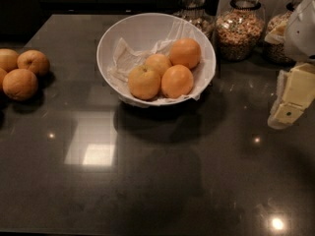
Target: Pick orange from white bowl
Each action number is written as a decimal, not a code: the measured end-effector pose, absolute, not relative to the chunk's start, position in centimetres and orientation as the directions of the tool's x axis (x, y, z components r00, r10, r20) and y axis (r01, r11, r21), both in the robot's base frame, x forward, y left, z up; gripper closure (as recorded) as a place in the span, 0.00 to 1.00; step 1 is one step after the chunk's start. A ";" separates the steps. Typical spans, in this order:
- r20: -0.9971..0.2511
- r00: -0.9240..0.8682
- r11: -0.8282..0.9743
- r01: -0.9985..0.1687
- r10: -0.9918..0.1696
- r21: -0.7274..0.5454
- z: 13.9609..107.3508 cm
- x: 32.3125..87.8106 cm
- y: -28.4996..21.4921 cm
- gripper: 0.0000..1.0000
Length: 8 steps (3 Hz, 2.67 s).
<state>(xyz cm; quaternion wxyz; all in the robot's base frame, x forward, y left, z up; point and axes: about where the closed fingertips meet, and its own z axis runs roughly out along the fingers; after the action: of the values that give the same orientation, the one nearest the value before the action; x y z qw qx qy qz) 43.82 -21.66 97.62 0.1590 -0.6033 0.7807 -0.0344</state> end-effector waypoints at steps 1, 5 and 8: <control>-0.209 -0.220 0.269 -0.931 -0.953 -0.247 97.7 43.9 -21.6 0.00; -0.289 0.093 0.009 -0.943 -0.953 -0.332 98.4 53.2 -10.2 0.00; -0.305 0.147 -0.039 -0.942 -0.941 -0.333 97.3 54.5 -7.6 0.00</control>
Offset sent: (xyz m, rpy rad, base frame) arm 0.0448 0.0507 -0.0099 0.0225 -0.0309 0.1588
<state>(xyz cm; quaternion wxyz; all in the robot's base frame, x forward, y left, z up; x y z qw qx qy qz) 54.46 -7.55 97.34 0.2322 -0.7208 0.6531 0.0012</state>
